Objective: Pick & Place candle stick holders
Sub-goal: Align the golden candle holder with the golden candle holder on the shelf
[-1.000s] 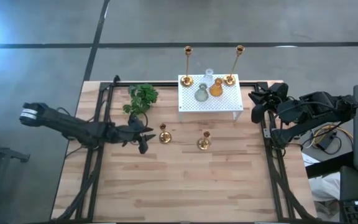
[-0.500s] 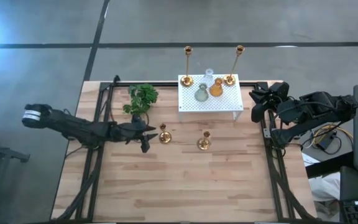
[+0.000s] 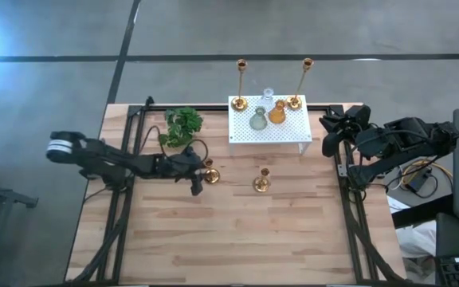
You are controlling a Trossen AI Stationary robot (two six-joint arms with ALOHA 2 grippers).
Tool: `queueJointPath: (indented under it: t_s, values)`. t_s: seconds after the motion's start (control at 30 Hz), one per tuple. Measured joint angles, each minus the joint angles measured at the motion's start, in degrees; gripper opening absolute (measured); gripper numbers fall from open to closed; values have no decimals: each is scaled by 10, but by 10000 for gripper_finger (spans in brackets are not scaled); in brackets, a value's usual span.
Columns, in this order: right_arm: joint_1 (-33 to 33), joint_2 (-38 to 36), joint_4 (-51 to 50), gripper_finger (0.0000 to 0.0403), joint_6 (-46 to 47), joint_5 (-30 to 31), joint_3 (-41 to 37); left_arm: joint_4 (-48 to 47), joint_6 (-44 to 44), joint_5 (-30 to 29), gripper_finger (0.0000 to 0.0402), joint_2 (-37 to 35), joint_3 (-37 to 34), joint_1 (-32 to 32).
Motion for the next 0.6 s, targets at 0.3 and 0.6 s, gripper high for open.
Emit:
queueJointPath:
  t_s: [0.3,0.6]
  values:
    - [0,0,0,52,-5,0,0,0,23,12,85,17,22,1]
    - [0,0,-2,52,-6,0,0,-7,4,4,20,11,33,4]
